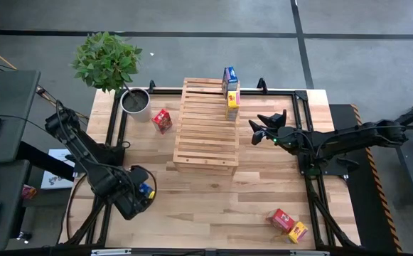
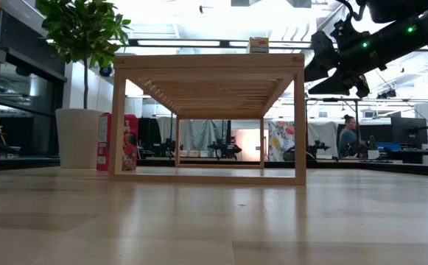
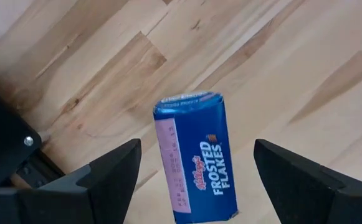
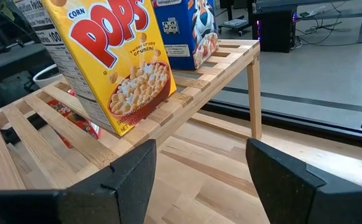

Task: Stack cereal on shelf
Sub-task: Put the blue cereal box on the shelf aligned with the other blue cereal box

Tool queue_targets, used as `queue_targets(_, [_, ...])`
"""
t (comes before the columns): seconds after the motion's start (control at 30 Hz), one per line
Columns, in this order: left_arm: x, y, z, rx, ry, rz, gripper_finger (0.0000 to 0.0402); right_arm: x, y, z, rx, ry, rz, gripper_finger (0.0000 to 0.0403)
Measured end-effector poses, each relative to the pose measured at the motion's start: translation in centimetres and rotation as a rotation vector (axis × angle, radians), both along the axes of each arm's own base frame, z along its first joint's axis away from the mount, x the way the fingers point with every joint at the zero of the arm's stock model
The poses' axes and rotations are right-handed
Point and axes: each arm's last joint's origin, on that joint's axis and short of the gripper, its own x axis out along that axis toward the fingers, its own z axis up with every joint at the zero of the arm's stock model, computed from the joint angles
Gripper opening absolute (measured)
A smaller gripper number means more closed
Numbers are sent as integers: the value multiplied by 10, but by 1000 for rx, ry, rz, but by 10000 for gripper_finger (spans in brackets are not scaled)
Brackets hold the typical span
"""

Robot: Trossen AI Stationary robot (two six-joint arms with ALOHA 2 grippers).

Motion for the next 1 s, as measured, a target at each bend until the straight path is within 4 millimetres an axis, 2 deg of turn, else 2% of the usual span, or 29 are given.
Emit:
queue_targets(0.27, [5, -6, -10, 24, 29, 1, 301, 0, 0, -1, 0, 6, 0, 241])
queue_targets(0.63, [14, -17, -37, 90, 152, -22, 301, 0, 0, -1, 2, 5, -1, 241])
queue_targets(1.0, [22, -19, -51, 157, 178, -26, 301, 0, 0, -1, 2, 5, -1, 241])
